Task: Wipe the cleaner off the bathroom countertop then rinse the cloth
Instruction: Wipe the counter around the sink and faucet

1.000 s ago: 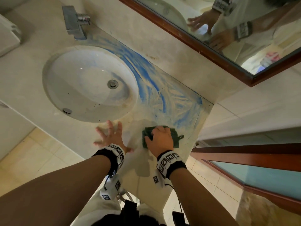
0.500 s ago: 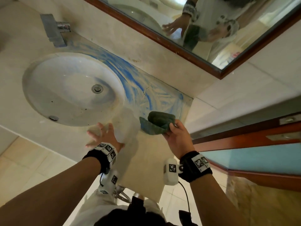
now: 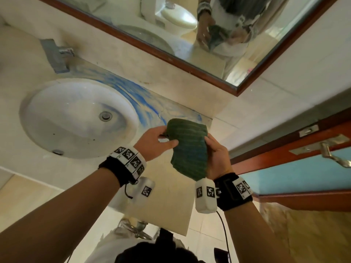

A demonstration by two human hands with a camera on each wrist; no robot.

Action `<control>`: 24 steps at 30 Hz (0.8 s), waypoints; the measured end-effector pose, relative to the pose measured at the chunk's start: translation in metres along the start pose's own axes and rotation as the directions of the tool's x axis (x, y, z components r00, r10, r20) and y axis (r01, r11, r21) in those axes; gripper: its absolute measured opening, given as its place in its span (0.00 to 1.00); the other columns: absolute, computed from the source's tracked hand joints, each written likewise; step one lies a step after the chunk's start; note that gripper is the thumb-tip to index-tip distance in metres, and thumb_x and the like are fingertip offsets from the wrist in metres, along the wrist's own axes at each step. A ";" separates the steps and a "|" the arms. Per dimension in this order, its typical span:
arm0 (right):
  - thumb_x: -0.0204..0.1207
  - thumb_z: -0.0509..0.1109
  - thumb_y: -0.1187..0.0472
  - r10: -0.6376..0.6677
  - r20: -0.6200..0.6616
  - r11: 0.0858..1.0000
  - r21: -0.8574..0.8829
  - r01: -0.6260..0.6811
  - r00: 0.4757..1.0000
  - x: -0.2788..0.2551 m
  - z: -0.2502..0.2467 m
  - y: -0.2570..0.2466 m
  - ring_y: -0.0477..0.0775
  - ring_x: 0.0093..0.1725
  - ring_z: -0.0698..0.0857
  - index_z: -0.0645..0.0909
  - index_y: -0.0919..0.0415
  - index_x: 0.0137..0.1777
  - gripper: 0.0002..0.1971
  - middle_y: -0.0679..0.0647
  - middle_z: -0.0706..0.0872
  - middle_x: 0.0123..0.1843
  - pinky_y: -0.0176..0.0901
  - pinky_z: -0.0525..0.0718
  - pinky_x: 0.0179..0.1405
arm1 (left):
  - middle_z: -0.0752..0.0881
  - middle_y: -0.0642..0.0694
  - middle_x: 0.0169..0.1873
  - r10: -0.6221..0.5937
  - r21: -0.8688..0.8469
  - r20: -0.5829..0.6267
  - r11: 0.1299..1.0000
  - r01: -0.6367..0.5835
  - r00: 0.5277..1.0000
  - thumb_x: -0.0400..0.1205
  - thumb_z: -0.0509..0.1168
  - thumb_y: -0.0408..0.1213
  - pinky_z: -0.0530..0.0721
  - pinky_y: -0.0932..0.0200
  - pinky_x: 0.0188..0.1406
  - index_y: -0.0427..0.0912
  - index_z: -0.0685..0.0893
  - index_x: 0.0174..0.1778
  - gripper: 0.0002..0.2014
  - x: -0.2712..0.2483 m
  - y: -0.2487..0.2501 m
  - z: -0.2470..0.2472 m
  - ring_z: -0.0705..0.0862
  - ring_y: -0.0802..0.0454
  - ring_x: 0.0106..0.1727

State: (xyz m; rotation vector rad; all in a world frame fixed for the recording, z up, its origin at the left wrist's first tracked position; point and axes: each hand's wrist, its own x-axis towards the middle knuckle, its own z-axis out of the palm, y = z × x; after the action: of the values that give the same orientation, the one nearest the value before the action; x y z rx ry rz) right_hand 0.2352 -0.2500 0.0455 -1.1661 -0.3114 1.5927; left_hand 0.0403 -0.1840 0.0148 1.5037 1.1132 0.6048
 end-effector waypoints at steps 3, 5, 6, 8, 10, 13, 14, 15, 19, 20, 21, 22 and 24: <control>0.84 0.61 0.59 -0.060 -0.089 0.992 -0.115 0.050 0.994 -0.004 0.005 -0.002 0.72 0.66 0.81 0.77 0.63 0.66 0.15 0.67 0.83 0.66 0.76 0.77 0.66 | 0.89 0.57 0.41 0.032 -0.035 -0.018 0.999 -0.033 0.999 0.79 0.72 0.42 0.83 0.63 0.48 0.51 0.87 0.48 0.04 -0.003 0.003 -0.006 0.87 0.62 0.46; 0.85 0.60 0.62 -0.123 -0.141 0.976 -0.198 0.093 0.982 -0.005 0.004 0.001 0.67 0.63 0.81 0.77 0.64 0.59 0.08 0.65 0.83 0.61 0.72 0.79 0.66 | 0.90 0.52 0.38 0.010 -0.103 -0.009 0.995 -0.011 1.000 0.81 0.71 0.39 0.88 0.52 0.48 0.47 0.88 0.46 0.02 -0.005 0.001 -0.010 0.88 0.54 0.43; 0.85 0.61 0.63 -0.156 -0.174 0.963 -0.247 0.111 0.972 -0.004 0.003 0.004 0.66 0.61 0.82 0.78 0.63 0.57 0.06 0.64 0.83 0.59 0.71 0.80 0.65 | 0.90 0.49 0.36 -0.008 -0.124 0.005 0.992 0.008 1.000 0.81 0.70 0.37 0.88 0.47 0.47 0.46 0.89 0.44 0.03 -0.006 0.000 -0.012 0.88 0.50 0.40; 0.84 0.65 0.63 -0.247 -0.260 0.906 -0.403 0.128 0.933 -0.001 0.002 0.011 0.61 0.59 0.83 0.77 0.60 0.57 0.05 0.59 0.84 0.58 0.64 0.84 0.62 | 0.90 0.47 0.34 -0.041 -0.140 0.037 0.989 0.045 0.999 0.82 0.69 0.34 0.88 0.41 0.49 0.47 0.89 0.41 0.06 -0.008 -0.001 -0.013 0.88 0.44 0.40; 0.80 0.71 0.59 -0.371 -0.317 0.804 -0.580 0.131 0.873 0.001 0.001 0.020 0.54 0.57 0.84 0.76 0.55 0.59 0.11 0.55 0.83 0.59 0.51 0.86 0.58 | 0.91 0.44 0.38 -0.072 -0.145 0.042 0.986 0.077 0.997 0.81 0.70 0.33 0.88 0.38 0.52 0.47 0.89 0.43 0.05 -0.010 -0.002 -0.012 0.89 0.41 0.46; 0.70 0.79 0.53 -0.462 -0.134 0.641 -0.733 0.226 0.877 -0.002 0.006 0.037 0.51 0.54 0.84 0.78 0.52 0.54 0.16 0.52 0.84 0.54 0.48 0.87 0.54 | 0.92 0.44 0.38 -0.093 -0.143 -0.012 0.986 0.091 0.996 0.77 0.74 0.34 0.89 0.39 0.51 0.45 0.90 0.42 0.02 -0.013 -0.002 -0.011 0.91 0.43 0.46; 0.68 0.81 0.53 -0.412 -0.050 0.616 -0.751 0.237 0.910 -0.003 0.010 0.043 0.50 0.53 0.85 0.79 0.53 0.53 0.17 0.52 0.85 0.52 0.47 0.88 0.52 | 0.92 0.44 0.36 -0.092 -0.134 -0.024 0.987 0.088 0.995 0.75 0.76 0.35 0.90 0.41 0.50 0.44 0.91 0.41 0.02 -0.013 -0.001 -0.010 0.91 0.43 0.44; 0.66 0.83 0.54 -0.349 0.008 0.603 -0.764 0.231 0.937 -0.004 0.013 0.050 0.49 0.52 0.86 0.80 0.54 0.53 0.19 0.51 0.87 0.51 0.46 0.88 0.51 | 0.91 0.46 0.34 -0.089 -0.119 -0.026 0.989 0.085 0.996 0.73 0.78 0.36 0.90 0.46 0.47 0.44 0.91 0.40 0.03 -0.013 -0.001 -0.009 0.91 0.46 0.42; 0.64 0.84 0.57 -0.276 0.050 0.567 -0.798 0.205 0.960 0.005 0.017 0.067 0.50 0.46 0.90 0.86 0.55 0.48 0.14 0.51 0.92 0.44 0.53 0.89 0.51 | 0.89 0.55 0.27 -0.066 -0.051 0.036 0.996 0.067 0.997 0.74 0.77 0.34 0.86 0.63 0.34 0.51 0.89 0.37 0.06 -0.017 0.000 -0.008 0.87 0.60 0.31; 0.66 0.82 0.59 -0.276 0.045 0.576 -0.792 0.203 0.960 0.007 0.017 0.069 0.54 0.45 0.90 0.87 0.56 0.46 0.10 0.53 0.92 0.42 0.58 0.89 0.52 | 0.90 0.53 0.29 -0.063 -0.037 0.041 0.997 0.064 0.997 0.75 0.76 0.33 0.88 0.59 0.37 0.52 0.89 0.38 0.07 -0.017 -0.002 -0.010 0.88 0.58 0.34; 0.69 0.80 0.60 -0.269 0.032 0.606 -0.771 0.195 0.963 0.008 0.016 0.071 0.57 0.44 0.90 0.88 0.58 0.45 0.07 0.56 0.92 0.41 0.63 0.88 0.52 | 0.90 0.51 0.31 -0.062 -0.027 0.030 0.998 0.063 0.998 0.76 0.74 0.32 0.89 0.55 0.41 0.52 0.89 0.39 0.08 -0.017 -0.004 -0.012 0.89 0.54 0.37; 0.71 0.78 0.62 -0.255 0.015 0.650 -0.738 0.182 0.967 0.009 0.015 0.071 0.60 0.44 0.90 0.89 0.61 0.45 0.04 0.61 0.91 0.42 0.66 0.87 0.53 | 0.90 0.48 0.33 -0.066 -0.025 -0.001 0.998 0.066 0.998 0.78 0.73 0.31 0.90 0.52 0.44 0.51 0.89 0.39 0.08 -0.017 -0.007 -0.016 0.89 0.52 0.39; 0.76 0.73 0.67 -0.220 -0.025 0.744 -0.651 0.151 0.975 0.009 0.013 0.068 0.65 0.48 0.89 0.88 0.67 0.47 0.04 0.67 0.90 0.46 0.67 0.87 0.55 | 0.90 0.45 0.35 -0.116 -0.072 -0.090 0.991 0.110 0.989 0.79 0.70 0.29 0.89 0.49 0.47 0.49 0.88 0.39 0.09 -0.015 -0.012 -0.023 0.88 0.48 0.41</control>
State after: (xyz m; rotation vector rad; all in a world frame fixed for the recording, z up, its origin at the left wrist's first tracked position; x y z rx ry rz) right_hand 0.1851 -0.2633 -0.0006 -1.6730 -0.9421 1.2636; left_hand 0.0101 -0.1873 0.0120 1.3569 1.2302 0.6329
